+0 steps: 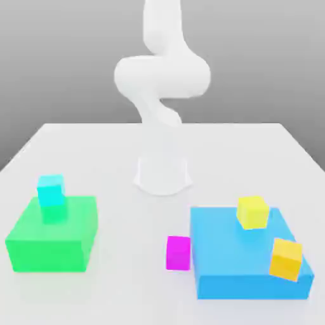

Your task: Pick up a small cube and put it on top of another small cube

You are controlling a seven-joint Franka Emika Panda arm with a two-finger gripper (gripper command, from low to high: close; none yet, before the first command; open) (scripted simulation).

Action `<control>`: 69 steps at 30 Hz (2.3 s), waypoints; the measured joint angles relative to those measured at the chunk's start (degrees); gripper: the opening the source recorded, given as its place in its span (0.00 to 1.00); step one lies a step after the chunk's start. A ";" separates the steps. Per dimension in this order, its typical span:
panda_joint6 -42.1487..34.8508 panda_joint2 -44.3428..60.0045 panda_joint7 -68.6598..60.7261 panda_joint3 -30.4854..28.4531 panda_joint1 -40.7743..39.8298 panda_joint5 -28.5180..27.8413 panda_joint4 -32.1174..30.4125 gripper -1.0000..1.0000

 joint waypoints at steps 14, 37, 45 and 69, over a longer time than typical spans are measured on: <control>14.24 18.77 -30.63 -6.87 8.89 -6.07 -15.55 0.50; 42.87 55.09 -82.19 -2.00 9.90 11.79 -30.07 0.50; 43.70 56.23 -82.41 -0.79 8.72 12.02 -29.87 0.00; 5.80 18.95 -36.29 -14.92 -22.39 -9.67 -28.49 0.00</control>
